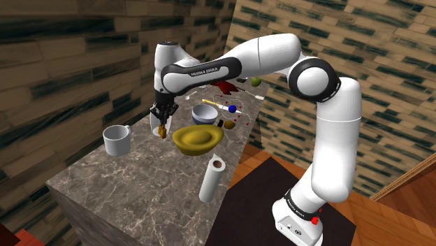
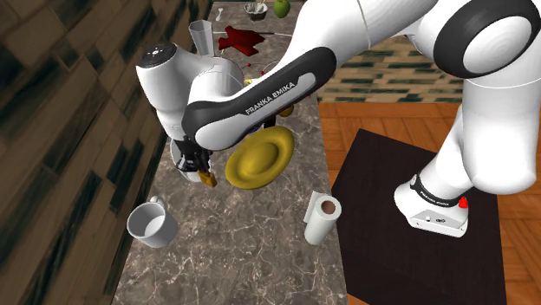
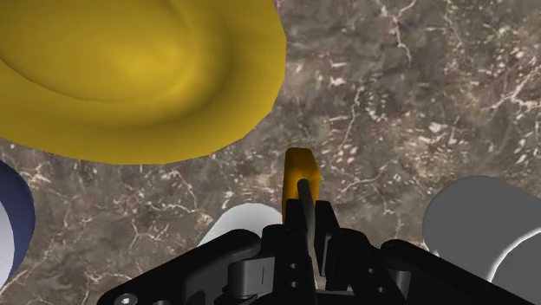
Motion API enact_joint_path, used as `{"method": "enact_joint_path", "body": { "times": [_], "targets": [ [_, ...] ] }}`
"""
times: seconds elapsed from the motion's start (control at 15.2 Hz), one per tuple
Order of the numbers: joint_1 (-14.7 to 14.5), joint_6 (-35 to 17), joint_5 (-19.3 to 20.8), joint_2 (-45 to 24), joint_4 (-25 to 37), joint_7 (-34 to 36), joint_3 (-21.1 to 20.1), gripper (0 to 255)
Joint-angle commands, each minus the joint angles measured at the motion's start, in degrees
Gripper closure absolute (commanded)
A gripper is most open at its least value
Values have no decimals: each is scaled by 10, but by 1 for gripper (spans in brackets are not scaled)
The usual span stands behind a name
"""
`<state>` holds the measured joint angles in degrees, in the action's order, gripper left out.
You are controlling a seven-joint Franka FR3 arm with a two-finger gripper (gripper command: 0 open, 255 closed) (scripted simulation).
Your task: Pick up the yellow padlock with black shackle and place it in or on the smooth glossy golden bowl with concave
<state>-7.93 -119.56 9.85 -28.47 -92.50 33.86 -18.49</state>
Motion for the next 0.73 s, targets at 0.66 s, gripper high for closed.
{"method": "enact_joint_path", "body": {
  "times": [0.66],
  "targets": [
    [1,79,-13,30,50,-7,-7,255]
  ]
}}
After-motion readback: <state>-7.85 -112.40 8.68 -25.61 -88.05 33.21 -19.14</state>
